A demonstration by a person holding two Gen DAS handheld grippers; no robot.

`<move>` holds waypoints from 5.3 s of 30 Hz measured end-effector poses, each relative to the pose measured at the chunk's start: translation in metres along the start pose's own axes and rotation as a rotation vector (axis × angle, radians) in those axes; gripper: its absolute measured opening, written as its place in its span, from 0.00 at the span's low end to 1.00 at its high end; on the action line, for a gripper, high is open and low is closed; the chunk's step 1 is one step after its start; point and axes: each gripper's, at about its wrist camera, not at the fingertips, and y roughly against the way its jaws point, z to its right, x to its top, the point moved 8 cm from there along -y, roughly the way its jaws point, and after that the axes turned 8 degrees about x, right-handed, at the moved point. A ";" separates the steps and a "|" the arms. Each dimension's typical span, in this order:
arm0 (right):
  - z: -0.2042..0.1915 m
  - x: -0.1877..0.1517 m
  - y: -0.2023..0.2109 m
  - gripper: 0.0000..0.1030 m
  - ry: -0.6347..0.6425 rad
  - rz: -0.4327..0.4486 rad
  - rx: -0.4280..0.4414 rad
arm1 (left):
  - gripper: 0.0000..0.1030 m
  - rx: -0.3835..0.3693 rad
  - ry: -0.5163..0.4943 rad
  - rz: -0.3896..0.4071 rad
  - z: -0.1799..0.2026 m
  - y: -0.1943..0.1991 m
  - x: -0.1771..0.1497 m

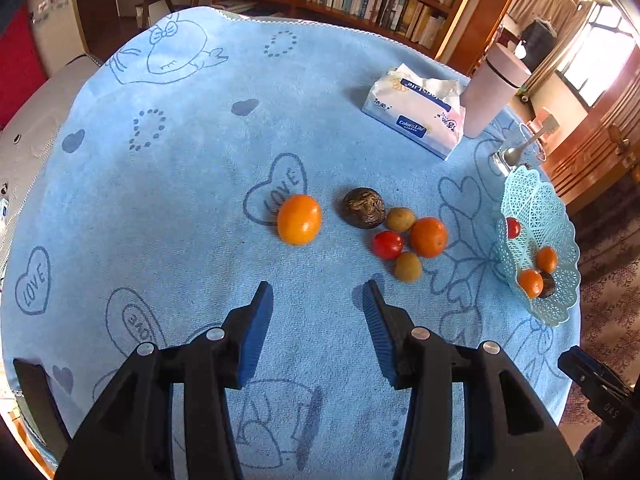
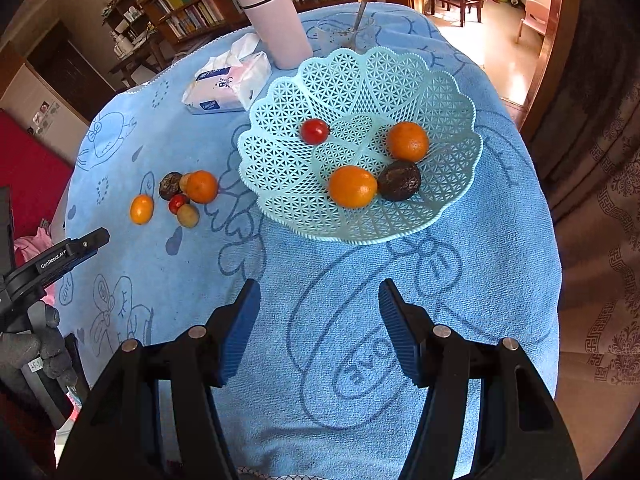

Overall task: Organize fruits
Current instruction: 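Grasp a tangerine from the table with the left tool, then grasp the large orange with the right tool, then drop the large orange into the basket by opening the right tool, then lower the tangerine into the basket and open the left tool, then close the left tool on the remaining dark passion fruit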

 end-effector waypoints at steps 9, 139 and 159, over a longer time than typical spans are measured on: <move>-0.031 -0.022 -0.019 0.61 0.050 -0.062 0.020 | 0.46 0.023 -0.016 -0.037 -0.016 -0.037 0.007; 0.136 -0.026 0.082 0.41 -0.202 0.107 -0.190 | 0.53 -0.294 -0.285 0.054 0.219 0.022 0.010; 0.009 -0.002 0.004 0.41 0.027 -0.010 -0.024 | 0.53 -0.081 -0.076 0.037 0.046 0.001 0.029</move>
